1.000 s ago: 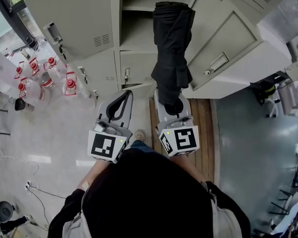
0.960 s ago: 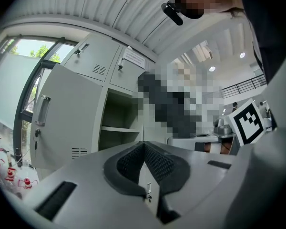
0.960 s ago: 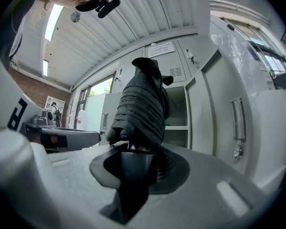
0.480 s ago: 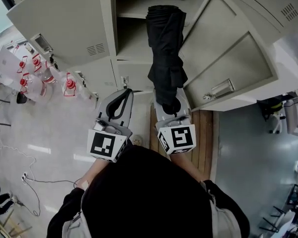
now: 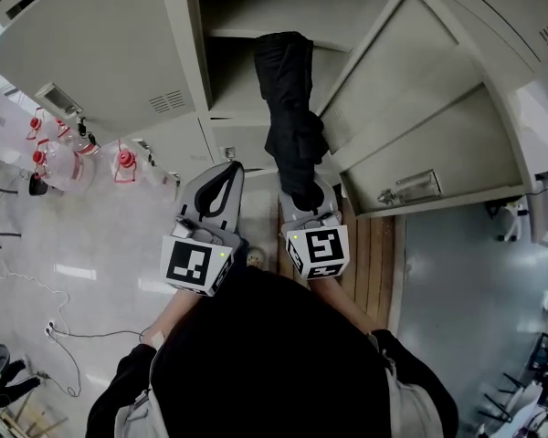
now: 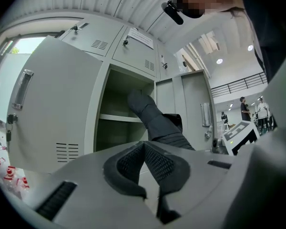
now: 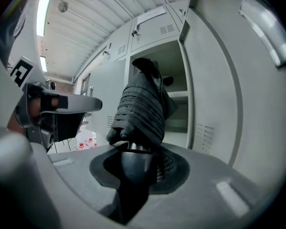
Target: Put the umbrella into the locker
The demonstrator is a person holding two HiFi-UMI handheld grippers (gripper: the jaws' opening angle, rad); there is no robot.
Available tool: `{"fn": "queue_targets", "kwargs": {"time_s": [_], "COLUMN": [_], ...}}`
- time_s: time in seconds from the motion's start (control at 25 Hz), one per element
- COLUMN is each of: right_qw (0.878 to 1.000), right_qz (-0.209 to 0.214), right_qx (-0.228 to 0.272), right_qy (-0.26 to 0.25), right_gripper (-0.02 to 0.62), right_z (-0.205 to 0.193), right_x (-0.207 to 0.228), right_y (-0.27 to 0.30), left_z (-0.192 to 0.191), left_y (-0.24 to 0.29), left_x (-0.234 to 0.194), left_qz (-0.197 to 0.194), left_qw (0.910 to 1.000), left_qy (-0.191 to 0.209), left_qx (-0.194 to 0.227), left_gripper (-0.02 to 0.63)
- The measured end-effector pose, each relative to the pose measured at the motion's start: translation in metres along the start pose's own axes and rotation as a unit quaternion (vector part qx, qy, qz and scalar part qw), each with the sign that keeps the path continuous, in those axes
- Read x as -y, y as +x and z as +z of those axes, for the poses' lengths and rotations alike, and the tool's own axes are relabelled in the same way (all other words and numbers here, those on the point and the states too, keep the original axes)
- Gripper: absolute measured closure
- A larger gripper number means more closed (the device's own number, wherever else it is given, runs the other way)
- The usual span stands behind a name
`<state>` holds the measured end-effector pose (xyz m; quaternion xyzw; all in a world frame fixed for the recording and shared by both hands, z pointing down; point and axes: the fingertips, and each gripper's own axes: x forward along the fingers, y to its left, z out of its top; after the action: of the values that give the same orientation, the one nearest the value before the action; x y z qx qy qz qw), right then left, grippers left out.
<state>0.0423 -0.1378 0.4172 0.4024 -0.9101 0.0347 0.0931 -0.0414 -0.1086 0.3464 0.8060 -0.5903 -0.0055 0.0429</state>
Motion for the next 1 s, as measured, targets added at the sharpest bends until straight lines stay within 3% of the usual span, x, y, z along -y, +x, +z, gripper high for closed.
{"fn": "queue_targets", "kwargs": {"time_s": [0.6,1.0], "right_qw": [0.991,0.98], "right_qz": [-0.031,-0.065], "right_qx": [-0.129,-0.17], "right_qy": [0.03,0.081], "right_gripper": [0.502,0.495], "right_z": [-0.074,-0.068], "right_x": [0.018,0.041], "right_y": [0.053,0.093], "left_z": [-0.022,-0.026], "left_y": [0.064,0.11], "left_x": [-0.039,-0.054], "left_qz": [-0.052,-0.104], "left_qw": [0.998,0.9935], "left_qy": [-0.011,-0.009], "left_qx": [-0.035,-0.047], "left_gripper": [0.6,0.6]}}
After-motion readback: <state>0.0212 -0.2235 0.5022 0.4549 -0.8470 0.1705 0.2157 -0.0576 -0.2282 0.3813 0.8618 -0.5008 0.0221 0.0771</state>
